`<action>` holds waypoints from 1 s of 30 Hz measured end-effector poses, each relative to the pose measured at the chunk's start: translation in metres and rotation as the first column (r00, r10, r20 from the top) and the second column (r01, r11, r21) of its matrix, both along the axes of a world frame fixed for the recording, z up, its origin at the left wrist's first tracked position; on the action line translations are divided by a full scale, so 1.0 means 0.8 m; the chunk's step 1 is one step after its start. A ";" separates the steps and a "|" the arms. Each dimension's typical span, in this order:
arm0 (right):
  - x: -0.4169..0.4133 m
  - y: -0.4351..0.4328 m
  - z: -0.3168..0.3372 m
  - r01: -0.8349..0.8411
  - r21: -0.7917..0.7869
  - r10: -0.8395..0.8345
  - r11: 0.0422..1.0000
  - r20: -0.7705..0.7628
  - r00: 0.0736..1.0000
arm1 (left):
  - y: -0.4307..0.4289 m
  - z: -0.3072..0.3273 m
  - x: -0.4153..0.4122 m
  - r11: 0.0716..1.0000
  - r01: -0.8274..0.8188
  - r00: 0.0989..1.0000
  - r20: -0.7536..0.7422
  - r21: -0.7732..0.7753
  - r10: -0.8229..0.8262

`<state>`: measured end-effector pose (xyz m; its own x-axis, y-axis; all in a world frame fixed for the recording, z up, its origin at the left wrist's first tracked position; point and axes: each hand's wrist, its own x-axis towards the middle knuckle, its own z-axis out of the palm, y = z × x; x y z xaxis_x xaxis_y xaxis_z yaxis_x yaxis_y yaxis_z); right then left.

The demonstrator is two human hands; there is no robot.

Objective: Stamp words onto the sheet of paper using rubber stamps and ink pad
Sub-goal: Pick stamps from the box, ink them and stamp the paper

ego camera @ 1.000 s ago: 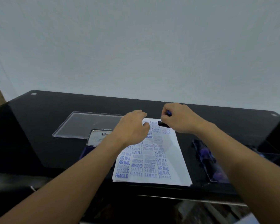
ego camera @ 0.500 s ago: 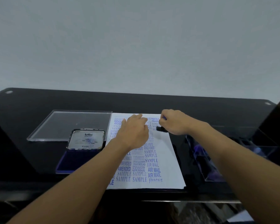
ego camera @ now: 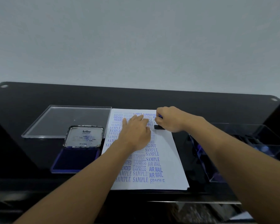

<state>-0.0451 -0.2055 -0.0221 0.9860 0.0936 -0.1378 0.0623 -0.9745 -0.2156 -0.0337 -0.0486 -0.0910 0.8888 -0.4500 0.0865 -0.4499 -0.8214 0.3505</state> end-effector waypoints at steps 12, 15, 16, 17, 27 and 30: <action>-0.001 0.005 -0.017 0.031 -0.023 -0.031 0.999 0.020 0.999 | 0.001 -0.013 -0.002 1.000 0.003 0.997 0.078 -0.012 -0.002; -0.001 0.007 -0.024 0.048 -0.004 -0.048 0.999 0.050 0.998 | 0.002 -0.013 -0.003 1.000 0.007 0.996 0.084 -0.012 -0.006; -0.002 0.007 -0.025 0.050 -0.003 -0.049 0.999 0.061 0.997 | 0.002 -0.013 -0.003 1.000 0.009 0.996 0.084 -0.012 -0.008; -0.003 0.008 -0.026 0.050 -0.001 -0.050 0.999 0.071 0.996 | 0.002 -0.013 -0.003 1.000 0.010 0.996 0.086 -0.010 -0.009; -0.011 0.010 -0.032 0.048 0.026 -0.051 0.998 0.136 0.989 | 0.003 -0.011 -0.006 1.000 0.010 0.996 0.090 -0.009 -0.009; -0.011 0.010 -0.033 0.053 0.028 -0.056 0.998 0.135 0.989 | 0.003 -0.011 -0.007 1.000 0.006 0.996 0.085 -0.003 -0.006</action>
<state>-0.0538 -0.1972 -0.0483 0.9992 0.0409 -0.0005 0.0397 -0.9718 -0.2326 -0.0391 -0.0463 -0.1000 0.8756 -0.4547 0.1633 -0.4830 -0.8175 0.3136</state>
